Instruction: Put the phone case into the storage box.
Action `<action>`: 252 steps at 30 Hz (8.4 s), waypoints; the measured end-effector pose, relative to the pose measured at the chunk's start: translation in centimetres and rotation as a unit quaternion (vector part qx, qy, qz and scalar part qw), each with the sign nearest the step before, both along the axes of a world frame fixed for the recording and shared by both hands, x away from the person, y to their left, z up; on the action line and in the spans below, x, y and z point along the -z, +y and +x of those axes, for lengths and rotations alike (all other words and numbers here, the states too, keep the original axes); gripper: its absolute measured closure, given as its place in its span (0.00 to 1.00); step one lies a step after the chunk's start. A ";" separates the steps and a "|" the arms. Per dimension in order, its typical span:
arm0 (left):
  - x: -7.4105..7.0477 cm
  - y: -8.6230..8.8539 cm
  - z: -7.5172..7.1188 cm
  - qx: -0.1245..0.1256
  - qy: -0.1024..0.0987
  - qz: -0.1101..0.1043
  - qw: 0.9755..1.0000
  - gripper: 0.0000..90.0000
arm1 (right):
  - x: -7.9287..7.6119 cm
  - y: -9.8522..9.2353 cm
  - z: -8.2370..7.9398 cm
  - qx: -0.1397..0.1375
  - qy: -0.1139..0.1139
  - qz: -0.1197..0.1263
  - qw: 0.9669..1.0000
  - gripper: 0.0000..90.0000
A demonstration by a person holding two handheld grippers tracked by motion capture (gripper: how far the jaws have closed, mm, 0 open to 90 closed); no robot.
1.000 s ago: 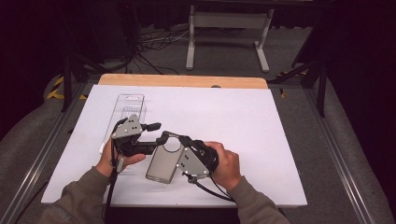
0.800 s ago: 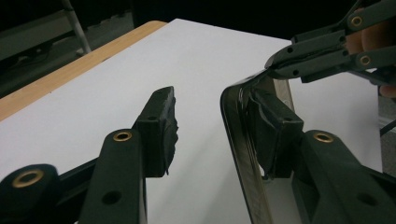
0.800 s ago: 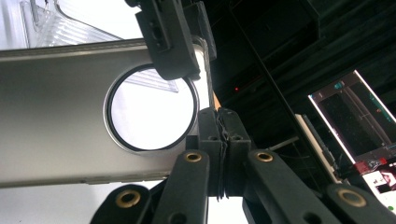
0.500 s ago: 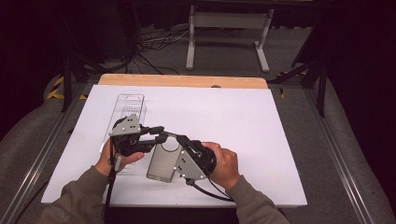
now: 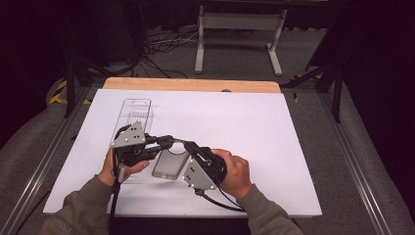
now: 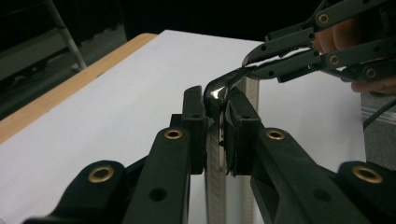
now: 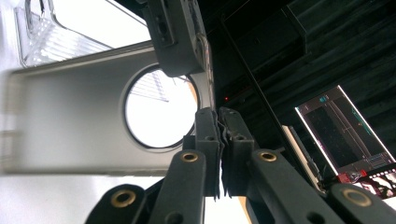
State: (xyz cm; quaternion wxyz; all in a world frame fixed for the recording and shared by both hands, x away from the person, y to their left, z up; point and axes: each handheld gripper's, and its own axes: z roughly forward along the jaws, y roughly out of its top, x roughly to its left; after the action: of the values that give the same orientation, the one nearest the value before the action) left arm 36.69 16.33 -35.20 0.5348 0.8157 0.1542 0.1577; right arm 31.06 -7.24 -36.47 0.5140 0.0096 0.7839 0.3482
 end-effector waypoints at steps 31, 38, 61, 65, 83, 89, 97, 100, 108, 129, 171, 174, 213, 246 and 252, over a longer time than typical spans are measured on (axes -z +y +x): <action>-0.5 1.3 -0.8 -0.022 -0.024 -0.029 0.999 0.90 | -0.1 -2.7 0.3 -0.014 0.097 0.131 0.987 0.63; -0.5 1.4 -0.9 -0.023 -0.028 -0.031 0.999 0.90 | -0.1 -4.4 0.5 -0.008 0.129 0.166 0.977 0.50; -0.9 2.1 -1.2 -0.032 -0.042 -0.045 0.998 0.90 | 3.1 -10.3 0.0 0.042 0.176 0.220 0.959 0.31; -1.0 2.4 -1.3 -0.035 -0.042 -0.051 0.997 0.90 | 3.7 -11.4 -0.2 0.058 0.183 0.225 0.955 0.31; -1.9 3.8 -1.3 -0.055 -0.059 -0.071 0.994 0.90 | 5.2 -14.0 -0.9 0.097 0.181 0.221 0.953 0.26; -2.4 4.5 -1.4 -0.059 -0.065 -0.074 0.993 0.90 | 5.5 -14.1 -0.8 0.106 0.177 0.225 0.952 0.22; -3.2 5.6 -1.4 -0.070 -0.077 -0.088 0.991 0.90 | 5.7 -14.1 -0.7 0.097 0.178 0.229 0.952 0.21; -3.4 6.0 -1.5 -0.072 -0.075 -0.090 0.990 0.90 | 5.6 -14.1 -0.7 0.097 0.179 0.229 0.952 0.21; -3.4 6.5 -1.3 -0.078 -0.077 -0.093 0.990 0.90 | 5.8 -13.9 -0.6 0.095 0.182 0.223 0.953 0.21; -3.6 8.6 -1.0 -0.100 -0.080 -0.113 0.985 0.90 | 5.8 -13.7 -0.7 0.078 0.181 0.226 0.954 0.19; -5.6 10.9 4.1 -0.141 -0.077 -0.106 0.981 0.90 | 6.2 -13.0 -0.5 0.074 0.184 0.214 0.956 0.19; -5.5 11.0 4.6 -0.145 -0.075 -0.106 0.981 0.90 | 6.2 -13.1 -0.5 0.075 0.185 0.215 0.956 0.19; -0.2 11.8 13.7 -0.185 -0.041 -0.107 0.976 0.90 | 6.8 -12.9 0.0 0.082 0.196 0.203 0.956 0.19; 2.7 13.2 14.5 -0.194 -0.001 -0.070 0.978 0.89 | 6.9 -12.4 -0.2 0.069 0.202 0.176 0.961 0.19; 2.8 14.5 14.1 -0.202 0.004 -0.053 0.978 0.88 | 6.9 -12.1 -0.3 0.060 0.204 0.167 0.963 0.20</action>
State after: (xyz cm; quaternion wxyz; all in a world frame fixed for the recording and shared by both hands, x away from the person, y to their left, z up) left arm 50.78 30.84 -37.98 0.5337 0.7390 0.3258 0.2507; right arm 30.72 -19.33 -43.41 0.3539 0.2135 0.8008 0.4335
